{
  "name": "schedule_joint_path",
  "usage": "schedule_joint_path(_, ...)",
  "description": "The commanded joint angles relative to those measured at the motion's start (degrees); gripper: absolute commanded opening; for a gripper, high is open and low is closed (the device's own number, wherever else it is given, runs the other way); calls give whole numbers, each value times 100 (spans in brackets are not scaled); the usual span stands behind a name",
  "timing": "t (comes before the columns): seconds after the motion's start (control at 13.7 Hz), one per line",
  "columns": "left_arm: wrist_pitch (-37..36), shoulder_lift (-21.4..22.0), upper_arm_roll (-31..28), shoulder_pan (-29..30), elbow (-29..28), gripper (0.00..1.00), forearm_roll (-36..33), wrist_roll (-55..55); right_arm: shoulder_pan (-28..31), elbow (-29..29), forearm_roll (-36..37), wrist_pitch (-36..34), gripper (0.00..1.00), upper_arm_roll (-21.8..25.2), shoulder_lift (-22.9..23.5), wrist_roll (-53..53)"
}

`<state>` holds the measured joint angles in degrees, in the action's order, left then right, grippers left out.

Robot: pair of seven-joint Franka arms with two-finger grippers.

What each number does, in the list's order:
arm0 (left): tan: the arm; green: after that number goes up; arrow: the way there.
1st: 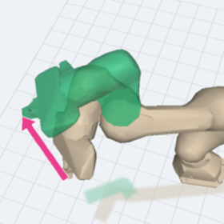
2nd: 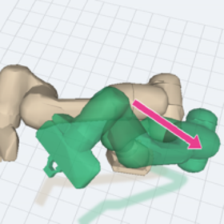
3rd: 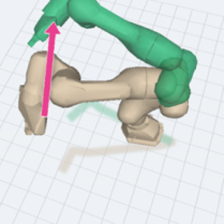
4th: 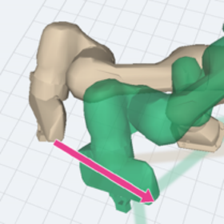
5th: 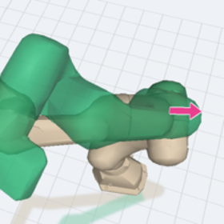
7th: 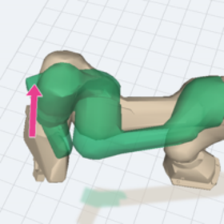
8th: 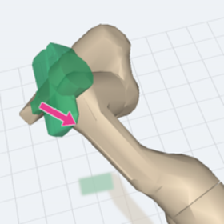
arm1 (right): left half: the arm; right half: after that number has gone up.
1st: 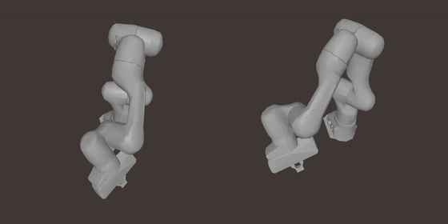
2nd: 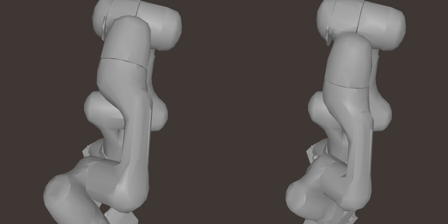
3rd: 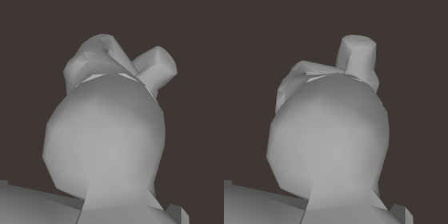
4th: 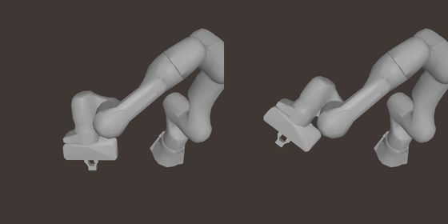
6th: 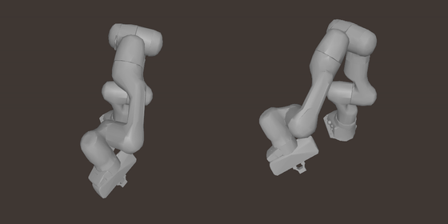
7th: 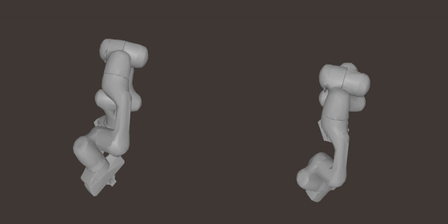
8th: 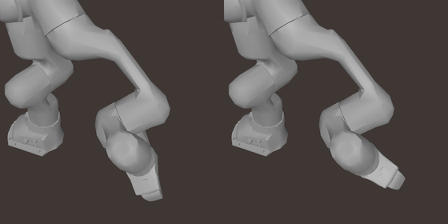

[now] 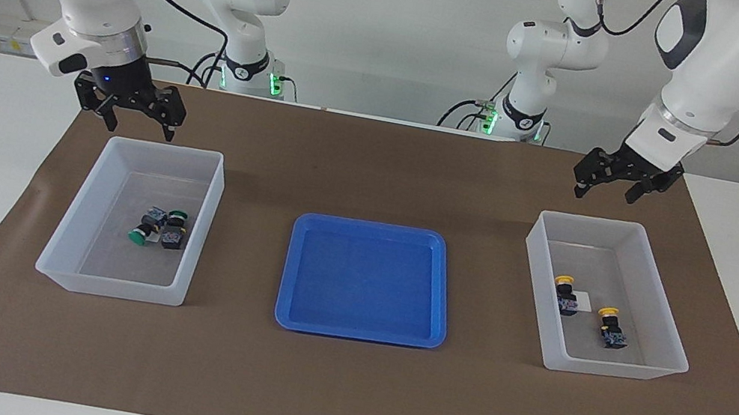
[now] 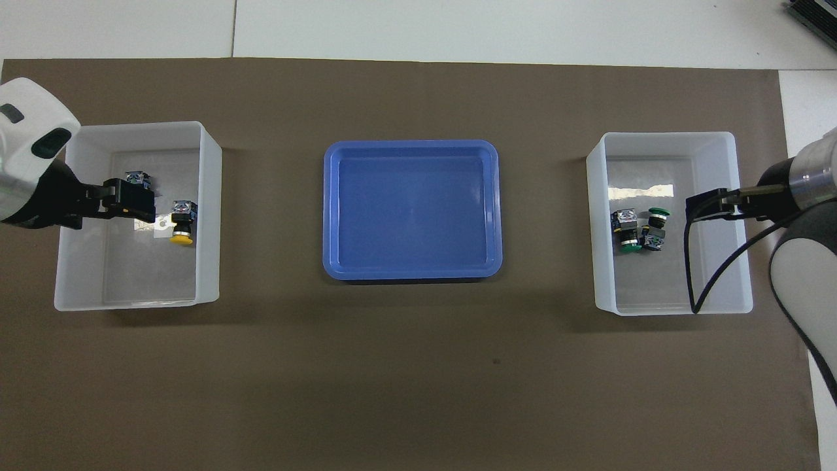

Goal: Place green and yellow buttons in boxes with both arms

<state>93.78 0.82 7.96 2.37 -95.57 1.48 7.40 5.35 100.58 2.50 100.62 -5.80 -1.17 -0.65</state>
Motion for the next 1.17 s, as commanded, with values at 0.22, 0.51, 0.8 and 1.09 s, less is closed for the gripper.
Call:
schedule_joint_path(0.22, 70, 199, -5, 510, -199, 100, 107, -634, 28, -30, -127, -95, 100, -26, -33, -23)
schedule_joint_path(0.51, 132, 172, 74, 239, -164, 100, 37, -590, 28, -30, -127, -95, 100, -26, -33, -23)
schedule_joint_path(0.8, 114, 164, 74, 53, -111, 100, -104, -608, 28, -30, -127, -104, 100, -26, -33, -23)
schedule_joint_path(1.09, 140, 146, 74, 53, -50, 100, -113, -617, 28, -30, -127, -104, 100, -26, -33, -23)
